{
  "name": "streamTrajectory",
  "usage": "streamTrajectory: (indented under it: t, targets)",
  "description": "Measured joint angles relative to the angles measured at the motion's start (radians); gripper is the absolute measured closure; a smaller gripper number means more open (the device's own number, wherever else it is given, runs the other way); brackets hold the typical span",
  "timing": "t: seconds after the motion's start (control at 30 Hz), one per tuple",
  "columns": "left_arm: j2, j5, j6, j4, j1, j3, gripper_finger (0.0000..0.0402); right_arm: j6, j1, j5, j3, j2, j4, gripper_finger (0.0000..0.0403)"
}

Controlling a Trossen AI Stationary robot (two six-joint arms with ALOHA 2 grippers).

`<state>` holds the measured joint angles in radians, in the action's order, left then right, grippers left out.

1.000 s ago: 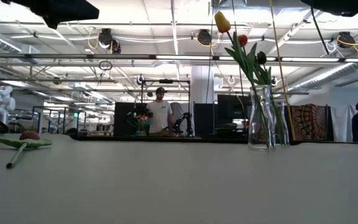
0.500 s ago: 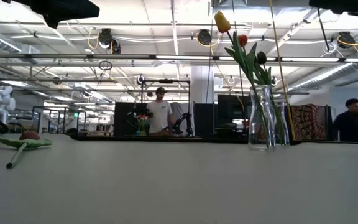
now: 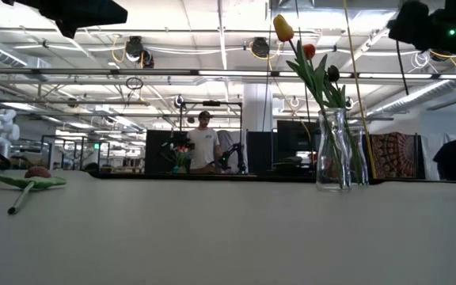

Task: Sort flowers into vase by color
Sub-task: Put the black tulip into the top transparent vase

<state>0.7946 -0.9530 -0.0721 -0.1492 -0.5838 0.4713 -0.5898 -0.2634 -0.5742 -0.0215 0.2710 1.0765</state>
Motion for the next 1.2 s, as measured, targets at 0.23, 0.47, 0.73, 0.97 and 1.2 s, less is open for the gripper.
streamTrajectory:
  t: [0.23, 0.47, 0.73, 0.97, 1.2]
  targets:
    - [0.025, 0.000, -0.001, -0.003, 0.000, 0.000, 0.0336, 0.029, 0.000, 0.001, 0.006, 0.003, -0.033, 0.0403]
    - [0.040, 0.000, 0.000, -0.027, 0.000, 0.000, 0.0336, 0.054, -0.047, -0.032, 0.006, 0.003, -0.033, 0.0403]
    - [0.039, 0.000, 0.000, -0.028, 0.000, 0.000, 0.0336, 0.152, -0.185, -0.025, -0.002, 0.033, -0.034, 0.0403]
    - [0.039, 0.000, 0.001, -0.028, 0.000, 0.000, 0.0336, 0.339, -0.330, 0.064, -0.056, 0.151, -0.033, 0.0403]
    - [0.039, 0.000, 0.001, -0.025, 0.000, 0.000, 0.0336, 0.446, -0.446, 0.179, -0.132, 0.322, -0.030, 0.0403]
